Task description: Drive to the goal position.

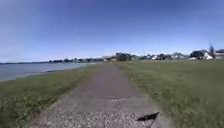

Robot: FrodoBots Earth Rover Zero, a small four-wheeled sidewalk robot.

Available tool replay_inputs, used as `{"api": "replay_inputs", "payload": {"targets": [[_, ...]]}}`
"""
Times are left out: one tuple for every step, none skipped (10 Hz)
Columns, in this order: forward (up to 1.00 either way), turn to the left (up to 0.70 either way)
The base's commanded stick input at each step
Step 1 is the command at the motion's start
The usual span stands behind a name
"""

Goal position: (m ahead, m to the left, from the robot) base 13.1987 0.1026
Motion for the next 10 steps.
{"api": "replay_inputs", "payload": {"targets": [[0.70, 0.00], [0.70, 0.00], [0.70, 0.00], [0.70, 0.00], [0.70, 0.00], [0.70, 0.00], [0.70, 0.00], [0.70, 0.00], [0.70, 0.00], [0.70, 0.00]]}}
